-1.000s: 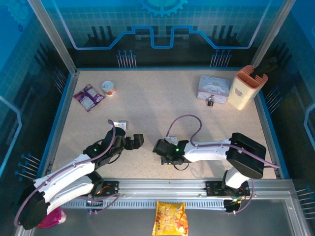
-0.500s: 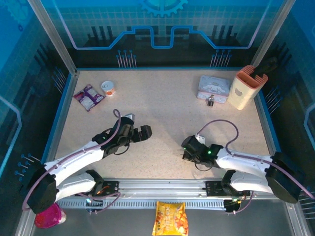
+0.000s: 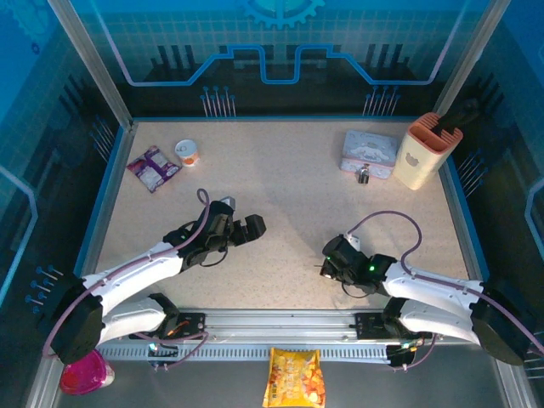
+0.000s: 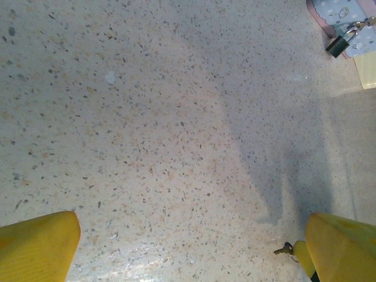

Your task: Unlock the padlock with the key

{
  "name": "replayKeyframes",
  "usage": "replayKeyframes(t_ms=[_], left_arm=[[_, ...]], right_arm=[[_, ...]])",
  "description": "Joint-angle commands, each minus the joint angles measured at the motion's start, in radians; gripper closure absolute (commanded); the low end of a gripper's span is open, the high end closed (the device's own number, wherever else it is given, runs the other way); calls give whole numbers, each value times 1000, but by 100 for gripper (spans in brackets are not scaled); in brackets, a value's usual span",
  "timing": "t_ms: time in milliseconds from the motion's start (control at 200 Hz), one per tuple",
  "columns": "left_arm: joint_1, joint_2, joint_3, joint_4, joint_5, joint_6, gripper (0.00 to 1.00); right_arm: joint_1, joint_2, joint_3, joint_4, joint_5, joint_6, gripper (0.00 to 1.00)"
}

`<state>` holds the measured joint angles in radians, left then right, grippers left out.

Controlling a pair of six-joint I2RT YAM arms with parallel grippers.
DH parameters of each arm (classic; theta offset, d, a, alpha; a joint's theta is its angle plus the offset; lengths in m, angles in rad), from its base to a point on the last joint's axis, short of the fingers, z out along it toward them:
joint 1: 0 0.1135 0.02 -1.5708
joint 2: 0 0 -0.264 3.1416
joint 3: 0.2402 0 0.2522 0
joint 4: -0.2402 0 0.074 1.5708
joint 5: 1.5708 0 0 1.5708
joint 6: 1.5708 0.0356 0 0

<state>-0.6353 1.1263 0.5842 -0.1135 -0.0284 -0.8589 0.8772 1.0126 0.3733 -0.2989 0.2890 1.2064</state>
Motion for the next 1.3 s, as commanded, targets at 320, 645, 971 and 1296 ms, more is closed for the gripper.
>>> replayKeyframes(t_ms=[320,645,971,1296], left_arm=[[-70,13,-7,235,124,-188,6],[-150,42,10,321,85,-300,21],[-197,130,79,361,97,-334,35],[-248,197,140,338,102,-338,45]], right_arm=[[57,-151,-46,257,76,172,100],[202,-190,-85,387,324,325,100],[226,-196,-58,454,398,288,100],[245,-182,-82,539,420,292,100]])
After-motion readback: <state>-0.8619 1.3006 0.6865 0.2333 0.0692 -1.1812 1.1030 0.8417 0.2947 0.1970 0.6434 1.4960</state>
